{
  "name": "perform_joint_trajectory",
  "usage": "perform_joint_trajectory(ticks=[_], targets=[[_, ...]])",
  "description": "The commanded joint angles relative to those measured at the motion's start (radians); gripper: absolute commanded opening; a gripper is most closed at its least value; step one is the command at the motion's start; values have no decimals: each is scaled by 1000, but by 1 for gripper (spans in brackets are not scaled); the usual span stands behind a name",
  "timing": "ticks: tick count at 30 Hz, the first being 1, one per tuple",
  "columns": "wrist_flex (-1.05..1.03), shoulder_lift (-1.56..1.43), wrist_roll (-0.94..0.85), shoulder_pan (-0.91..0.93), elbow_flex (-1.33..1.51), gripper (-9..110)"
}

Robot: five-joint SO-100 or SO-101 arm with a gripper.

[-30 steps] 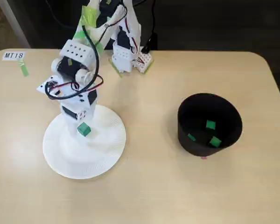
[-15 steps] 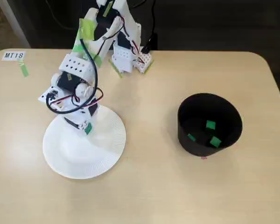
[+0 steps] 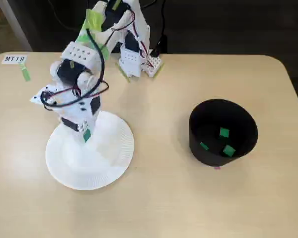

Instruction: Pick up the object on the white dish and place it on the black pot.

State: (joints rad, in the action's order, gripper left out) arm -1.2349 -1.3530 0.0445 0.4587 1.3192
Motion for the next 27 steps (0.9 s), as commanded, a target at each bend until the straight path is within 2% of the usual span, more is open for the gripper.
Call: perform_joint_trajectory(ticks=[1, 8, 13, 16, 21, 27], targets=[[14, -193, -3, -80, -63, 0], [44, -445, 8, -428, -63, 0], [89, -483, 3, -739, -37, 0], [190, -491, -3, -884, 58, 0], [394, -486, -9, -1015, 281, 0], [525, -419, -35, -1075, 448, 0]])
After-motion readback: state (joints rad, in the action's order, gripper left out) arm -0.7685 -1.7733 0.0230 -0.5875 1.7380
